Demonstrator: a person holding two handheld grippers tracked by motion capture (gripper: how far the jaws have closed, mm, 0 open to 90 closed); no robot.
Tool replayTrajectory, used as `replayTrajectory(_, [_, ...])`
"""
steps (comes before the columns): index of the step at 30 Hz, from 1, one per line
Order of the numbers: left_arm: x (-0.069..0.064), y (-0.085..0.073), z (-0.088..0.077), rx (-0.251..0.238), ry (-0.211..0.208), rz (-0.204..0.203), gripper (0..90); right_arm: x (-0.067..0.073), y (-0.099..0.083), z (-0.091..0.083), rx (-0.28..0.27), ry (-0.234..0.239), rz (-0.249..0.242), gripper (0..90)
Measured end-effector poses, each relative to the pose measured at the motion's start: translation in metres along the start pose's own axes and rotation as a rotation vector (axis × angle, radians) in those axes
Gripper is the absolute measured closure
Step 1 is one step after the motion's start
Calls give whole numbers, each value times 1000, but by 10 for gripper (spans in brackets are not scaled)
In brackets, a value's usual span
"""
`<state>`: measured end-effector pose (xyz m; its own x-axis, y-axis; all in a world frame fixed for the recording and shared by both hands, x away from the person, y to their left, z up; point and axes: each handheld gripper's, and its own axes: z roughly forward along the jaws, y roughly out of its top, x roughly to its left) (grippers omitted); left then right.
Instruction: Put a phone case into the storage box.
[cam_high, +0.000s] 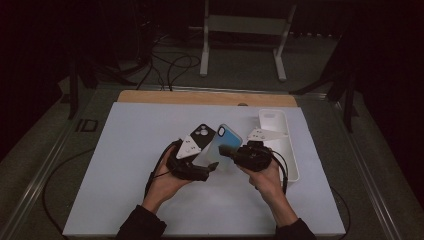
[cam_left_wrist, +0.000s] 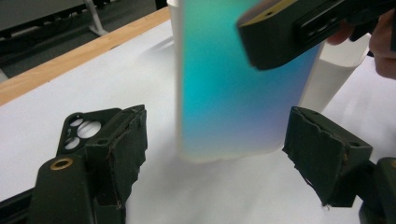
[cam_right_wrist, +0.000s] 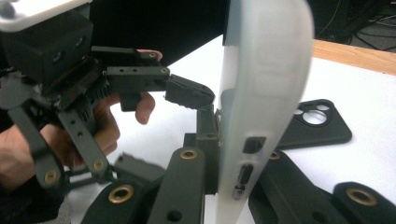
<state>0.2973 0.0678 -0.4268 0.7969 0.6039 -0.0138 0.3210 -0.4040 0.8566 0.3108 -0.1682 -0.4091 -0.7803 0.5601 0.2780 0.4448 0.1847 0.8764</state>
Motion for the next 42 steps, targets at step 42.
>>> replayTrajectory(42, [-3, -13, 5, -25, -358, 1, 517, 5, 3, -20, 0, 286, -143, 861])
